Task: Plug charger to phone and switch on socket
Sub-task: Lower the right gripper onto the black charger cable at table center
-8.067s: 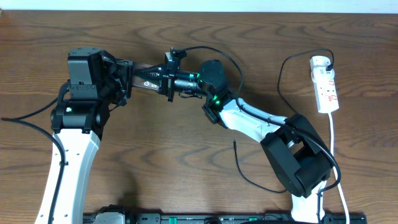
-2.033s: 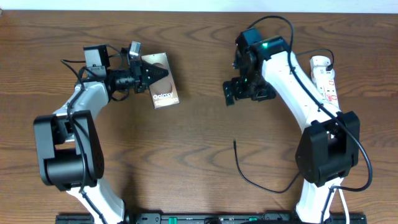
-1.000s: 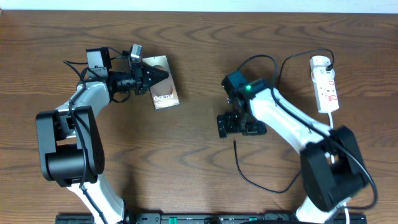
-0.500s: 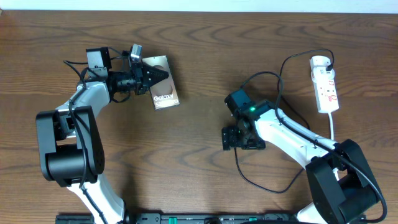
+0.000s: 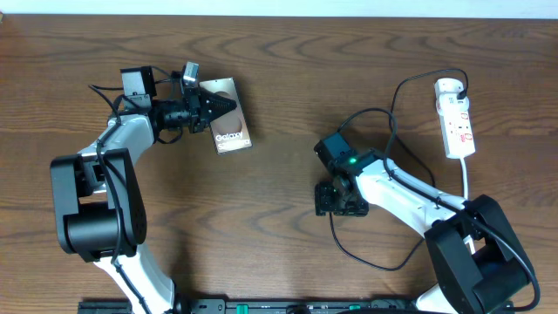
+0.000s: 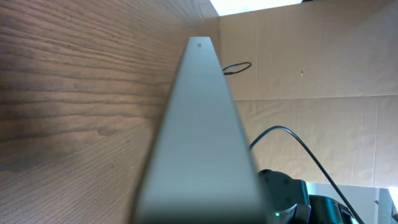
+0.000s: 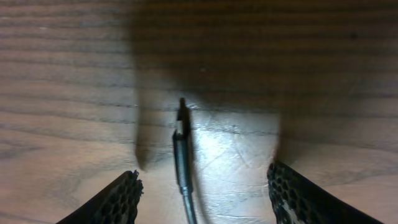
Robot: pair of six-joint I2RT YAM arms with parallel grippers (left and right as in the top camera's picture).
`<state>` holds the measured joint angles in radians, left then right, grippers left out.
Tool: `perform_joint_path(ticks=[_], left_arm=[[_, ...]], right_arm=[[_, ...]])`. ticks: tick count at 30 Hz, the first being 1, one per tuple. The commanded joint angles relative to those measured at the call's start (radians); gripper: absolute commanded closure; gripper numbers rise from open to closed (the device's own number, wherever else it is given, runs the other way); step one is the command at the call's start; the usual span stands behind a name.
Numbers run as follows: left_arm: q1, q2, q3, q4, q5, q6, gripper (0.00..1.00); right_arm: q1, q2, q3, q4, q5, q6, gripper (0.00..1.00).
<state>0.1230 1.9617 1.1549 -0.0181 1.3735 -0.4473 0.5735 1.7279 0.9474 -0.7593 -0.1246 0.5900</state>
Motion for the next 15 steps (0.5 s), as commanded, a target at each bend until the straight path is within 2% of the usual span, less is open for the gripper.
perform_joint_path(ticks=[1,10,15], left_arm=[[0.001,-0.002,0.018,0.005,0.028,0.009,0.93],[0.001,-0.002,0.018,0.004,0.029,0.009,0.93],[0.001,-0.002,0.018,0.004,0.029,0.009,0.93]], right_arm=[[0.019,-0.011,-0.008,0.006,-0.014,0.023,0.39],[0.069,-0.011,-0.011,0.008,-0.01,0.046,0.41],[0.069,-0.011,-0.011,0.008,-0.009,0.05,0.46]])
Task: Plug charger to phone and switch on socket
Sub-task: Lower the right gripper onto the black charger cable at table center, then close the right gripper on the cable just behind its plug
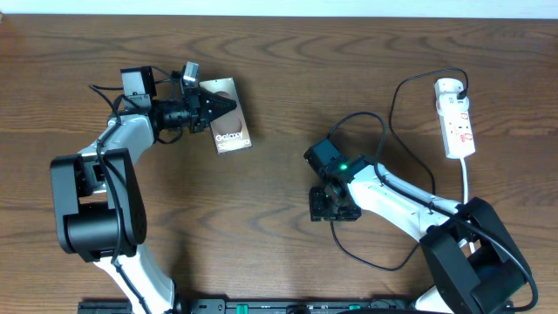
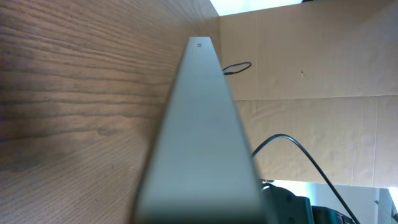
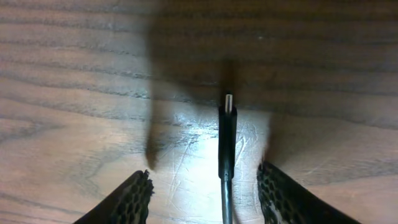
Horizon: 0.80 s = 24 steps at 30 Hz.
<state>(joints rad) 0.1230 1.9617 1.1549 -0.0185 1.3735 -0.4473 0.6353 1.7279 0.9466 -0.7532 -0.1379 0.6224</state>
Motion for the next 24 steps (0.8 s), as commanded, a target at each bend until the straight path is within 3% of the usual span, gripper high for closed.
perform_joint_path(ticks=[1,6,18,24], left_arm=[[0.001,-0.002,0.018,0.005,0.029,0.009,0.93],[0.001,-0.002,0.018,0.005,0.029,0.009,0.93],[0.001,-0.002,0.018,0.005,0.029,0.009,0.93],[0.001,-0.002,0.018,0.004,0.029,0.009,0.93]], right_arm=[[0.007,-0.011,-0.01,0.002,0.005,0.017,0.47],[0.007,-0.011,-0.01,0.005,0.009,0.018,0.48],[0.006,-0.011,-0.01,0.005,0.027,0.035,0.68],[0.006,-0.011,-0.01,0.005,0.028,0.035,0.69]])
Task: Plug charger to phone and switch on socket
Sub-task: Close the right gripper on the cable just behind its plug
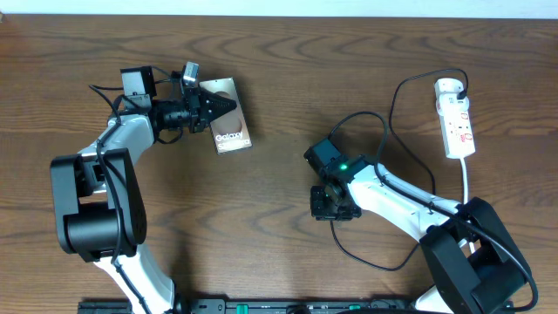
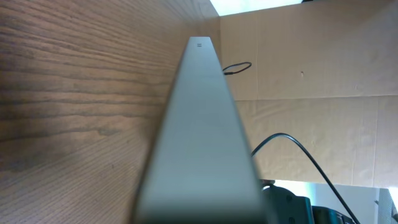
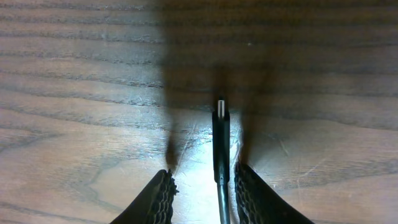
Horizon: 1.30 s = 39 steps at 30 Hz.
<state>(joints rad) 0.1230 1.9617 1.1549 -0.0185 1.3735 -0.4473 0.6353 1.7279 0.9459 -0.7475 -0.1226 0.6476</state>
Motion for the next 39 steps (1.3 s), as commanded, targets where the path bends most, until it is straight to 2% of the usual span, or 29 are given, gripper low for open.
perform_joint_path(ticks=[1,6,14,18,33,39], left_arm=[[0.001,-0.002,0.018,0.004,0.029,0.009,0.93],[0.001,-0.002,0.018,0.001,0.029,0.009,0.93],[0.001,-0.002,0.018,0.001,0.029,0.009,0.93],[0.001,-0.002,0.018,0.0,0.029,0.009,0.92],[0.001,-0.002,0.018,0.001,0.029,0.009,0.93],[0.001,-0.002,0.018,0.001,0.029,0.009,0.93]], right_arm=[[0.006,-0.011,-0.01,0.0,0.013,0.01,0.69],[0.006,-0.011,-0.01,0.0,0.013,0.01,0.74],[0.006,-0.011,-0.01,-0.001,0.016,0.001,0.75],[0.006,-0.01,-0.01,-0.003,0.019,-0.006,0.79],[0.004,-0.01,-0.01,-0.024,0.051,-0.028,0.75],[0.004,-0.01,-0.01,-0.027,0.057,-0.028,0.79]])
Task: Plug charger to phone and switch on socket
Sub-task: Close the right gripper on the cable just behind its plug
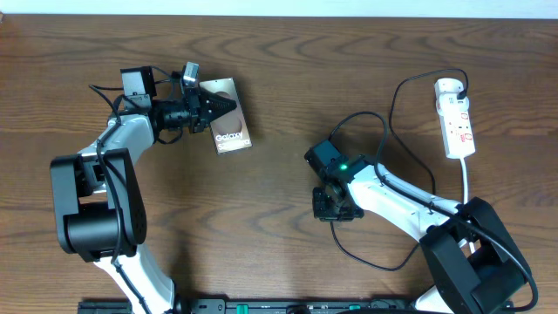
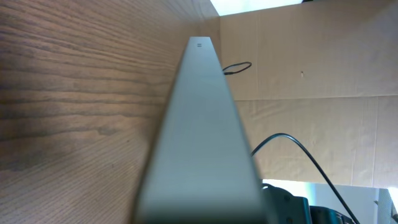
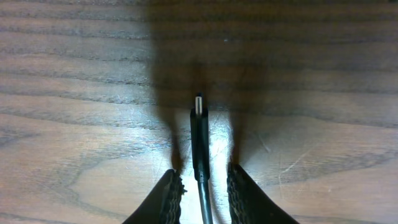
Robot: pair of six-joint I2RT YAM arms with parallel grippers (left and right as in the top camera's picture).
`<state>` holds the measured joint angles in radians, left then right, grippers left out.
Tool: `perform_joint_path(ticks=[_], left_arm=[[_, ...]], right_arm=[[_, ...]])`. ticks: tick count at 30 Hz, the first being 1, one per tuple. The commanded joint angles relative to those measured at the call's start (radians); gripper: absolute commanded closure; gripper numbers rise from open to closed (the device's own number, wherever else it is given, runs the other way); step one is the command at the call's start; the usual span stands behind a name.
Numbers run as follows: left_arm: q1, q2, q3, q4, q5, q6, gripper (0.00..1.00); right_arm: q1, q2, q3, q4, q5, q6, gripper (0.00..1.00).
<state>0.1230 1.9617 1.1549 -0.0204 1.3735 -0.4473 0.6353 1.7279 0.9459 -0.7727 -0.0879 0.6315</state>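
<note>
The phone [image 1: 230, 131], brown-backed with "Galaxy" on it, is at the table's upper left, and my left gripper [image 1: 218, 106] is shut on its left edge. The left wrist view shows only the phone's grey edge [image 2: 202, 137] running away from the camera; the fingers themselves are hidden there. The black charger plug [image 3: 199, 134] lies flat on the wood, metal tip pointing away. My right gripper [image 3: 202, 177] straddles the plug's cable, fingers [image 3: 171, 193] close on both sides with slim gaps left. The overhead view has my right gripper [image 1: 336, 208] low at table centre.
A white power strip [image 1: 455, 118] lies at the far right with the charger's adapter at its top end. The black cable [image 1: 390, 105] loops from there across the table to the right arm and curls below it [image 1: 366, 260].
My right gripper's fingers have narrowed further around the charger cable, and the plug sits slightly left of where it was in the wrist view. The left gripper and phone have not moved.
The right gripper stood wide open over the plug, which lay left of centre and askew. Then it was lined up with the plug centred and straight. After that the fingers stood closer in, and closer still now. The left gripper held the phone throughout.
</note>
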Motion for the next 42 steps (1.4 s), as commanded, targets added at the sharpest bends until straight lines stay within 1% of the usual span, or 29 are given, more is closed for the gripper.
perform_joint_path(ticks=[1,9,17,27,30,36,39,42], left_arm=[[0.001,-0.002,0.018,0.003,0.029,0.009,0.93],[0.001,-0.002,0.018,0.003,0.029,0.009,0.93],[0.001,-0.002,0.018,0.003,0.029,0.009,0.93],[0.001,-0.002,0.018,0.003,0.029,0.009,0.93],[0.001,-0.002,0.018,0.003,0.029,0.009,0.92],[0.001,-0.002,0.018,0.003,0.029,0.009,0.93],[0.001,-0.002,0.018,0.003,0.029,0.009,0.93],[0.001,-0.002,0.018,0.003,0.029,0.009,0.92]], right_arm=[[0.004,-0.01,-0.01,-0.002,0.022,-0.012,0.8],[0.004,-0.01,-0.01,-0.002,0.023,-0.012,0.84],[0.004,-0.01,-0.01,-0.001,0.023,-0.012,0.91],[0.004,-0.01,-0.01,0.002,0.026,-0.013,0.9],[0.004,-0.01,-0.01,0.003,0.026,-0.019,0.88],[0.004,-0.01,-0.01,0.011,0.031,-0.019,0.88],[0.004,-0.01,-0.01,0.013,0.031,-0.019,0.89],[0.004,-0.01,-0.01,0.013,0.032,-0.019,0.95]])
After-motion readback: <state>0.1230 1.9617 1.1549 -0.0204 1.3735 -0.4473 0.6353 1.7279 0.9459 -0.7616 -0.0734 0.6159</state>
